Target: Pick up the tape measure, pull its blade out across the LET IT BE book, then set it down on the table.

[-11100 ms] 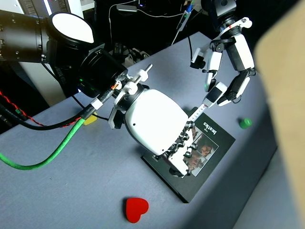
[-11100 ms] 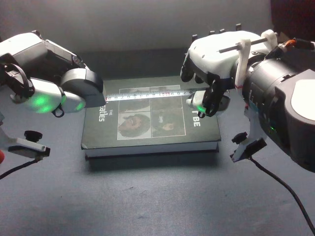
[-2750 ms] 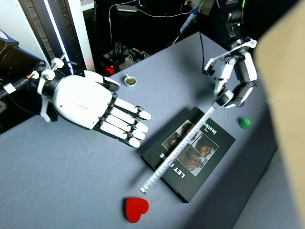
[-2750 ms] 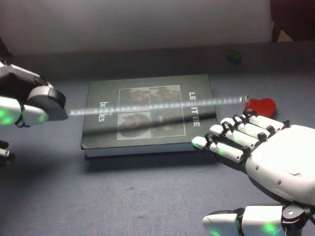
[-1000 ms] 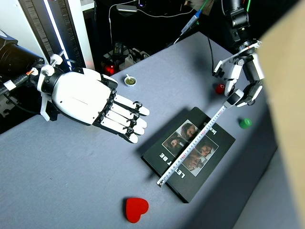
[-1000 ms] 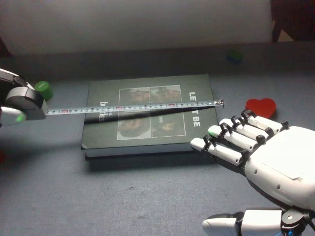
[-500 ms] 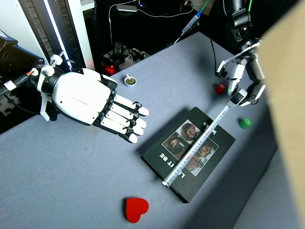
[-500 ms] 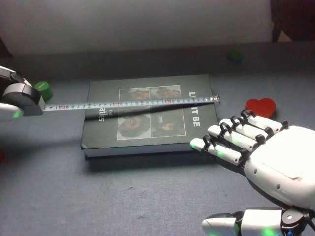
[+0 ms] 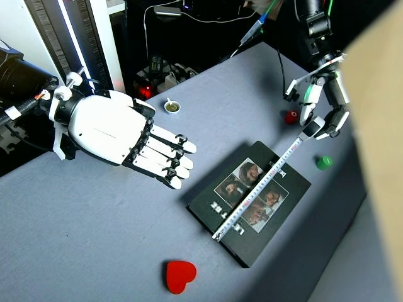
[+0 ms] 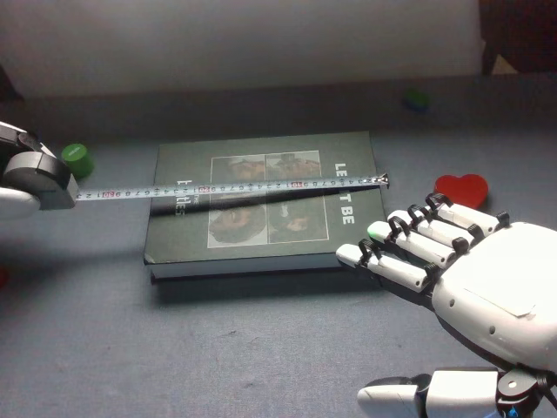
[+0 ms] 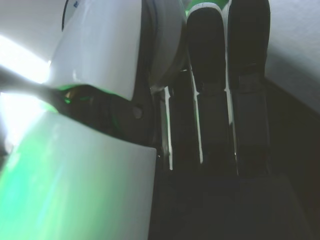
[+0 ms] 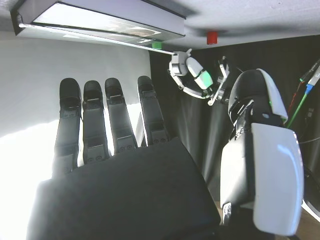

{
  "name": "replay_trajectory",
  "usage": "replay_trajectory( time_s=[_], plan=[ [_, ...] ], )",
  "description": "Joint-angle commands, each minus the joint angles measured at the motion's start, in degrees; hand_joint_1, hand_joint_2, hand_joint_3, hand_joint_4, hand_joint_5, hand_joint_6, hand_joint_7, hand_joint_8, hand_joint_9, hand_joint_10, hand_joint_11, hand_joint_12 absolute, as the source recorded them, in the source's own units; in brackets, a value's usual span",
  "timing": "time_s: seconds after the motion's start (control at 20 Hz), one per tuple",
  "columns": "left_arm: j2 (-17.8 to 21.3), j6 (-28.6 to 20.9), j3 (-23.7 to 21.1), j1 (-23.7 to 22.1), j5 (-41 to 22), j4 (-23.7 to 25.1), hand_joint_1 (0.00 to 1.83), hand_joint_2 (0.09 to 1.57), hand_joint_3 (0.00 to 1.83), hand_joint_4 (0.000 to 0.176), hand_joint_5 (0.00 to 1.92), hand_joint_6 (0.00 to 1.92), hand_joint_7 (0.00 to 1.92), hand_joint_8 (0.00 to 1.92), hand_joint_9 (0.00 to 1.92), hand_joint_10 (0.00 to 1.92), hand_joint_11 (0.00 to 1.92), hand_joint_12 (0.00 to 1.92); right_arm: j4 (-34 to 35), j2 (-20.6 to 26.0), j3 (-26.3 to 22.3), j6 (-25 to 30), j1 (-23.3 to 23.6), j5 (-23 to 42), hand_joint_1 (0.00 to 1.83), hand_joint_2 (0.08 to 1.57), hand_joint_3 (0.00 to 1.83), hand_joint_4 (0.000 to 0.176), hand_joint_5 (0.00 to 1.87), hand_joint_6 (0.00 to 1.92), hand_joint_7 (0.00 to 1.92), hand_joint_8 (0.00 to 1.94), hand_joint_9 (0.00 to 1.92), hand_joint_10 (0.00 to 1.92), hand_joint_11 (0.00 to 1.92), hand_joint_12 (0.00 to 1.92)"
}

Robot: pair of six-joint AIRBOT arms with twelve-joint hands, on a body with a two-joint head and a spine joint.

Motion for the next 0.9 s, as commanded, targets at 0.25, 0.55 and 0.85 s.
replay_trajectory(
  time_s=[0.25,0.55,0.85],
  plan=[
    [0.0,-1.2,0.2,-0.1,-6.4,-2.3,1.38,1.10,0.00,0.000,0.96,0.87,0.96,0.95,1.02,1.15,1.02,0.99,-3.7,0.0,-0.3,0.3,0.0,-4.1,0.00,1.01,0.00,0.120,0.01,0.00,0.04,0.01,0.06,0.01,0.00,0.53],
    [1.5,-1.2,-2.2,-1.4,-6.2,-2.2,1.38,1.10,0.00,0.000,0.96,0.87,0.96,0.95,1.02,1.15,1.01,0.99,-3.8,-0.1,-0.3,0.3,-0.1,-4.2,0.00,1.01,0.00,0.119,0.01,0.00,0.04,0.01,0.06,0.01,0.00,0.53],
    [7.5,3.9,-13.2,-5.6,-2.0,-2.2,1.38,1.10,0.00,0.000,0.96,0.87,0.96,0.95,1.02,1.15,1.01,0.99,-3.9,-0.1,-0.3,0.3,-0.1,-4.4,0.00,1.01,0.00,0.120,0.01,0.00,0.04,0.00,0.05,0.00,0.00,0.50]
  ],
)
